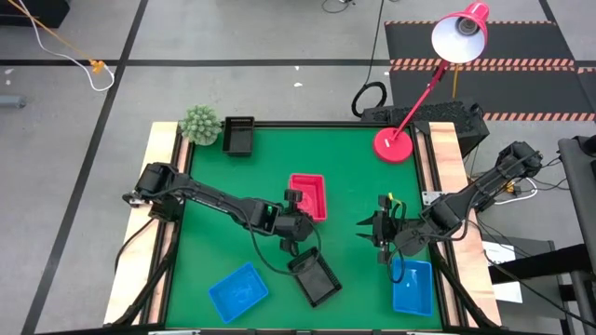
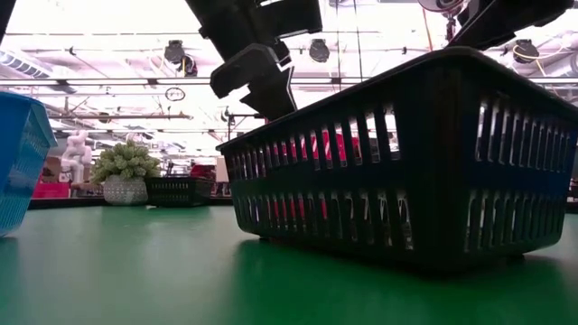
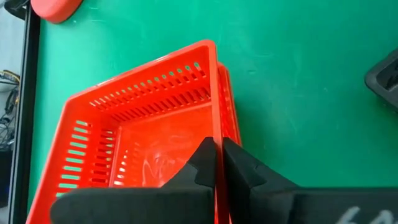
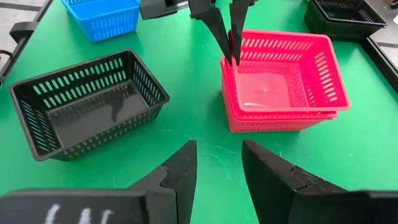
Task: Stack baskets by color
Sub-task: Stack the top red bin on the stacked red bins
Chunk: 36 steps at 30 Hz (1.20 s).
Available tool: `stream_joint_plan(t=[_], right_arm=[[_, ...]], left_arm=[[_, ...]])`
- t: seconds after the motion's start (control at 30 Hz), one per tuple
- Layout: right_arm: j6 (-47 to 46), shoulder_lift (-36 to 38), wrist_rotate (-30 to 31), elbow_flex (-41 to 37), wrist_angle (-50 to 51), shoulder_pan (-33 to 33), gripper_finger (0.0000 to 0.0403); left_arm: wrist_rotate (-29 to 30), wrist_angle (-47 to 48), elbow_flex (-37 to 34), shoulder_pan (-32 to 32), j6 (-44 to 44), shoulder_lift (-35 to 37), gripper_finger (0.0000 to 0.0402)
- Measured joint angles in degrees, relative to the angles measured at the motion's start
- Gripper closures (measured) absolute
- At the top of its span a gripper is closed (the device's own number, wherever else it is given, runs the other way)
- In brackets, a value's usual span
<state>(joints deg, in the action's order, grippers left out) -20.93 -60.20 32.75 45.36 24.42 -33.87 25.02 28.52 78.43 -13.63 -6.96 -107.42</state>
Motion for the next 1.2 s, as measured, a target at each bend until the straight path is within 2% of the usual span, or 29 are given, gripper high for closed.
stream_joint_plan(t=[0.37, 0.63, 0.73, 0.83, 0.97, 1.2], right_arm=[[0.6, 0.0, 0.0, 0.0, -1.2, 0.0, 0.0280], [0.7, 0.0, 0.0, 0.0, -1.7, 0.0, 0.0280], [0.6, 0.0, 0.0, 0.0, -1.7, 0.0, 0.0280], [0.6, 0.0, 0.0, 0.0, -2.0, 0.0, 0.0280], [0.4, 0.0, 0.0, 0.0, -2.0, 0.0, 0.0280], [-0.2, -1.5, 0.1, 0.0, -3.7, 0.0, 0.0280]], left_arm=[[0.6, 1.2, 0.0, 0.1, 0.0, 0.0, 0.0348], [2.5, 2.0, 0.1, 0.0, 0.6, 0.0, 0.0239], [2.6, 3.4, 0.1, -0.6, 2.4, 0.4, 0.0215], [1.1, 3.1, 0.2, -1.8, 4.5, 0.8, 0.0220], [-1.5, 3.0, -0.2, -3.3, 6.6, 0.6, 0.0253], [2.2, -0.6, -5.6, -3.2, 9.2, -0.1, 0.0300]])
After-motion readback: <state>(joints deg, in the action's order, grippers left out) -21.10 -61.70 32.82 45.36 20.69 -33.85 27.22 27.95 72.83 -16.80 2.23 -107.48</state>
